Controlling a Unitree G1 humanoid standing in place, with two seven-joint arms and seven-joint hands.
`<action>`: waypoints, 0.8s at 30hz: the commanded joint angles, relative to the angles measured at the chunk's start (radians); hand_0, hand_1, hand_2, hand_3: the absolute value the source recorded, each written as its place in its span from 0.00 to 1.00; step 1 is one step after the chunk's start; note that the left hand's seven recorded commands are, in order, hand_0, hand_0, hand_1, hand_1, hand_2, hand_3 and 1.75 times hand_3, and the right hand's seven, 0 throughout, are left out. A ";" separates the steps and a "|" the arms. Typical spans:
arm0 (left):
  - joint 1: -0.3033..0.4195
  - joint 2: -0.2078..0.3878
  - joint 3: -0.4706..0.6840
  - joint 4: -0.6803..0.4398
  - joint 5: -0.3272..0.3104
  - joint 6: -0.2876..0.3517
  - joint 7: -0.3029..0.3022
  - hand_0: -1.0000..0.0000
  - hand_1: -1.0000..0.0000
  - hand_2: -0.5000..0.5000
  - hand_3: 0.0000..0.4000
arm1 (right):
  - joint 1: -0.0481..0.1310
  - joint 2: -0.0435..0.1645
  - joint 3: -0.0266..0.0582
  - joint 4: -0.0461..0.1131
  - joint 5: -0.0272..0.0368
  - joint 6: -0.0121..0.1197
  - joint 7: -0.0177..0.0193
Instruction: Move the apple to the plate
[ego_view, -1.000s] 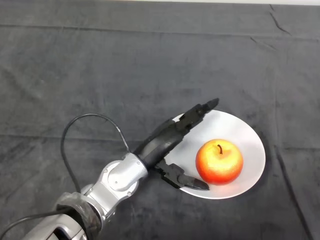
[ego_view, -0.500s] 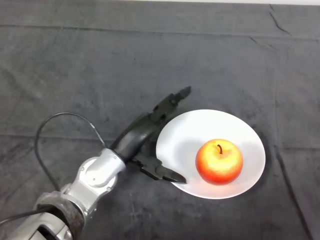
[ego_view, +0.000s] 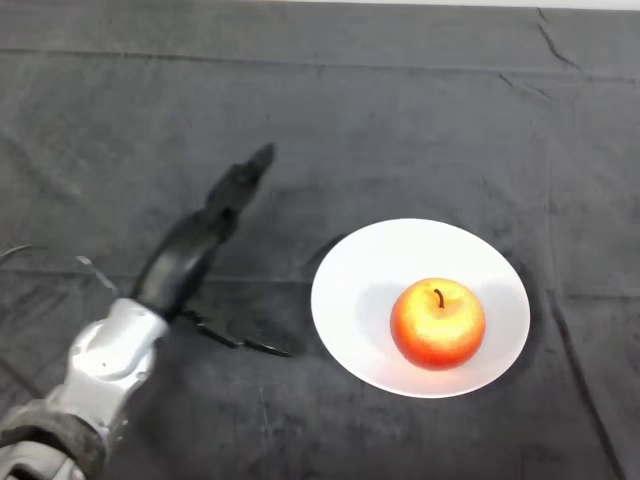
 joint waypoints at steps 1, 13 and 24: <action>0.051 0.053 0.048 0.039 -0.032 -0.029 0.016 1.00 1.00 0.50 0.00 | 0.012 -0.025 -0.0125 0.004 0.0083 -0.006 0.0029; 0.118 0.132 0.249 0.065 -0.122 -0.025 0.089 1.00 1.00 0.50 0.00 | 0.012 -0.025 -0.0126 0.004 0.0082 -0.006 0.0031; 0.110 0.116 0.321 0.077 -0.100 -0.004 0.172 1.00 1.00 0.50 0.00 | 0.012 -0.025 -0.0127 0.004 0.0082 -0.006 0.0032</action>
